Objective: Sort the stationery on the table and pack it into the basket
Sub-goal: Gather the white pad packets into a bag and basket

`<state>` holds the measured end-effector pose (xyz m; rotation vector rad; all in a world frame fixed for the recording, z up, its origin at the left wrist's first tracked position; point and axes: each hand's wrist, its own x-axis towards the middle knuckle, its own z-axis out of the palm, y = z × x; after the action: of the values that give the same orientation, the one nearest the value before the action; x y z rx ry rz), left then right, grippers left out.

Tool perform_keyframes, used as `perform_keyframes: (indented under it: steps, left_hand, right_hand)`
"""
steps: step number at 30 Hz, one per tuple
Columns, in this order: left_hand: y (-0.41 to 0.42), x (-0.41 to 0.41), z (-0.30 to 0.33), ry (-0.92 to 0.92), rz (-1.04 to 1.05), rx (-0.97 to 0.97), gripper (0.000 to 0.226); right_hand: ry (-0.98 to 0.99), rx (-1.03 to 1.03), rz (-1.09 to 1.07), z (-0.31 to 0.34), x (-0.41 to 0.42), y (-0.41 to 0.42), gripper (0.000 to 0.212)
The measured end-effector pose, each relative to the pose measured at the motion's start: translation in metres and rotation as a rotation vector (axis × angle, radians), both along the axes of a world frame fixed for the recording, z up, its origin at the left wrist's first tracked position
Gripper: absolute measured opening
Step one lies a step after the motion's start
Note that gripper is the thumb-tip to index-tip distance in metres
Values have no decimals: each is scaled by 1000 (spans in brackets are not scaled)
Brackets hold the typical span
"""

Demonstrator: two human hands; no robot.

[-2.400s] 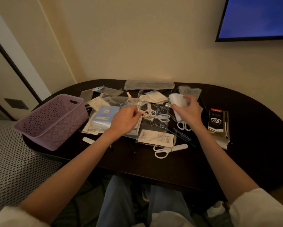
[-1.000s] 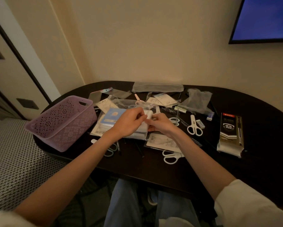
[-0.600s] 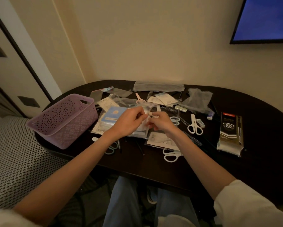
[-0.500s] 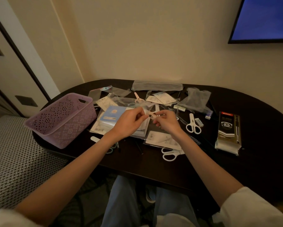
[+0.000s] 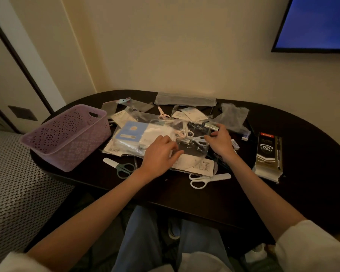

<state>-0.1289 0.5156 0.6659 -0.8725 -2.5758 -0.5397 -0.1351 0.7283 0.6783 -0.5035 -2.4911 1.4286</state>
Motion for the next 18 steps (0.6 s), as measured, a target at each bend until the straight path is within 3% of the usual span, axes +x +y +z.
perform_keyframes:
  steps: [4,7,10,13,18]
  left_hand:
    - [-3,14,-8,81,-36,-166,69]
    - [-5,22,-10,113,-4,-277,83]
    - [-2,31,-11,144,34,-292,90]
    - [5,35,-12,156,89,-345,84]
    - [27,49,-6,77,197,-368,47]
  right_hand:
    - [-18,-43,26,1,-8,4,41]
    - [-45,4,66,2,-11,5,18]
    - [-49,45,99,4,-13,6,21]
    - [-60,3,123,6,-15,8,24]
    - [-112,-178,126,14,-19,8,22]
